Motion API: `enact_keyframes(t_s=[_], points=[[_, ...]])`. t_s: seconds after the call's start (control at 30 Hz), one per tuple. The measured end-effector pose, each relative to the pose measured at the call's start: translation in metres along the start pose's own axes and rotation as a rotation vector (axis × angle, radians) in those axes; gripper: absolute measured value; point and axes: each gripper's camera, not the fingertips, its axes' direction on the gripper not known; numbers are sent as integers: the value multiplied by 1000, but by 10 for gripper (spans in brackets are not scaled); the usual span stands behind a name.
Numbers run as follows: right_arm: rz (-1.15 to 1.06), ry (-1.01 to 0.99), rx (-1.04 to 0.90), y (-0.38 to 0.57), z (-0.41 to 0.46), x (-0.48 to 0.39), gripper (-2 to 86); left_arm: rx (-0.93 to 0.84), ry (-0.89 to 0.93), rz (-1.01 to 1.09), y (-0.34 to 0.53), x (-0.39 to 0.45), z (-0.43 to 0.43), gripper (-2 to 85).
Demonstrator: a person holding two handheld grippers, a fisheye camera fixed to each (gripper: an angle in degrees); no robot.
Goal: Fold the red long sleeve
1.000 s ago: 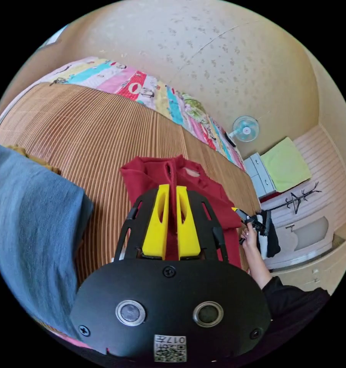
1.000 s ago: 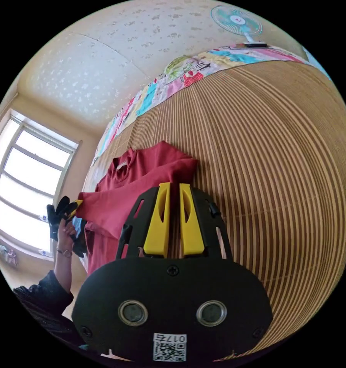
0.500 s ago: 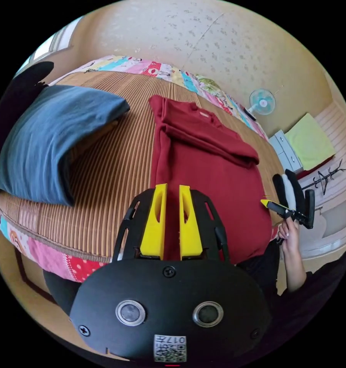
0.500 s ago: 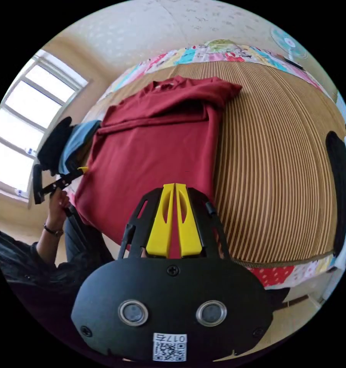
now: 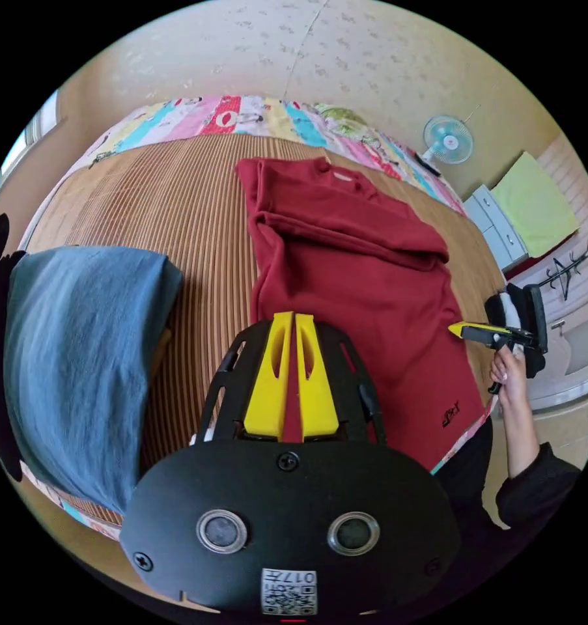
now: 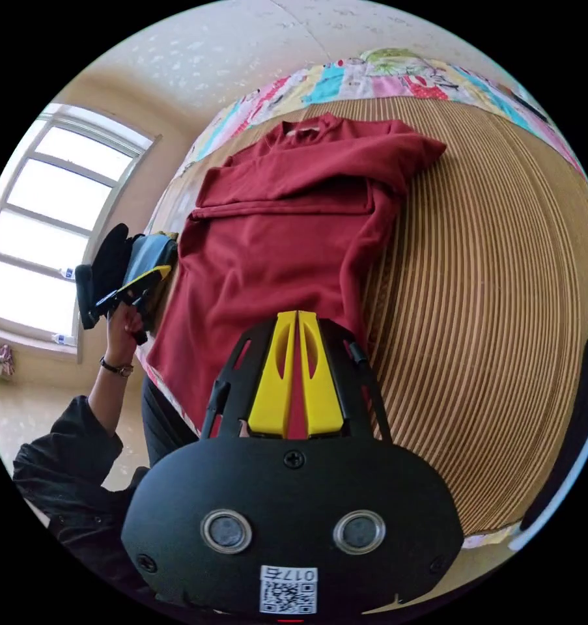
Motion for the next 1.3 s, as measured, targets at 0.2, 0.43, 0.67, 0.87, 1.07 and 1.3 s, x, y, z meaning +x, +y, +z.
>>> enact_keyframes(t_s=[0.2,0.43,0.67,0.87,1.07,1.3], points=[[122,4,147,116,-45,37,93,20,62,-139,127,-45,-42,133],[151,37,73,170,-37,57,124,-48,73,-234,177,-74,-42,99],[134,-55,-65,189,-46,61,42,-102,331,-282,191,-113,-53,47],[37,-592,281,231,-157,92,32,76,782,-252,203,-143,-119,41],[-172,-811,467,291,-229,78,28,134,1127,-33,246,-140,-173,42],[131,-481,372,260,-195,98,27,248,896,-375,242,-157,-139,42]])
